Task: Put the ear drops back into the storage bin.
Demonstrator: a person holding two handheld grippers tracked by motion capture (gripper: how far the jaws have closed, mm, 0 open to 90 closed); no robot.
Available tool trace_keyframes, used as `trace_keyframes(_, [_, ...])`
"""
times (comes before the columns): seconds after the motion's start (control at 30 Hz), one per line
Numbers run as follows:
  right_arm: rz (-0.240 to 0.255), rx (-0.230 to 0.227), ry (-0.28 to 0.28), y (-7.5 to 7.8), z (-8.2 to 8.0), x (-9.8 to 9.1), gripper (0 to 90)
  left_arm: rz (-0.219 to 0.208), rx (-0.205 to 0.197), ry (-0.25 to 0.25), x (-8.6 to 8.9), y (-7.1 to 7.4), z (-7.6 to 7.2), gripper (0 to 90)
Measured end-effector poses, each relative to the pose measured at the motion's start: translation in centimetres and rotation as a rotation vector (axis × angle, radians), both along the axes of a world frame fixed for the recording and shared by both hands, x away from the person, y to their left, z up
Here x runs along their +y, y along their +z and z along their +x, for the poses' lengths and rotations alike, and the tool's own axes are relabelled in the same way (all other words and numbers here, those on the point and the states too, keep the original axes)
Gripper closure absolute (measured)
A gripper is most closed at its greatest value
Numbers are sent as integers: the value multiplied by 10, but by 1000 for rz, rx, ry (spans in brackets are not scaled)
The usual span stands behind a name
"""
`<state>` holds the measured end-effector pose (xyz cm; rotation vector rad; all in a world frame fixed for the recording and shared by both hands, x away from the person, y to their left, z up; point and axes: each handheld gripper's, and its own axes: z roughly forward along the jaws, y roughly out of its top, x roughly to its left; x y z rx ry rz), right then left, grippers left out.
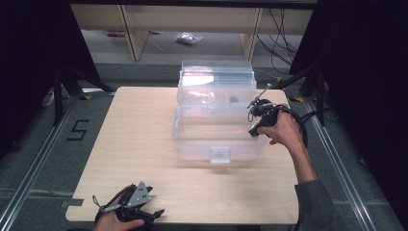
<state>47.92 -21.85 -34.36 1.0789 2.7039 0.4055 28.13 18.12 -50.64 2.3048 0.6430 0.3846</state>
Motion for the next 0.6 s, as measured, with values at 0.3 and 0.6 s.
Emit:
trace_keyframes(0.3, [-5, 35, -23, -21, 18, -1, 602, 1, 0, -3, 0, 0, 0, 164])
trace_keyframes(0.6, [-7, 83, -30, -39, 28, 5, 602, 4, 1, -5, 0, 0, 0, 164])
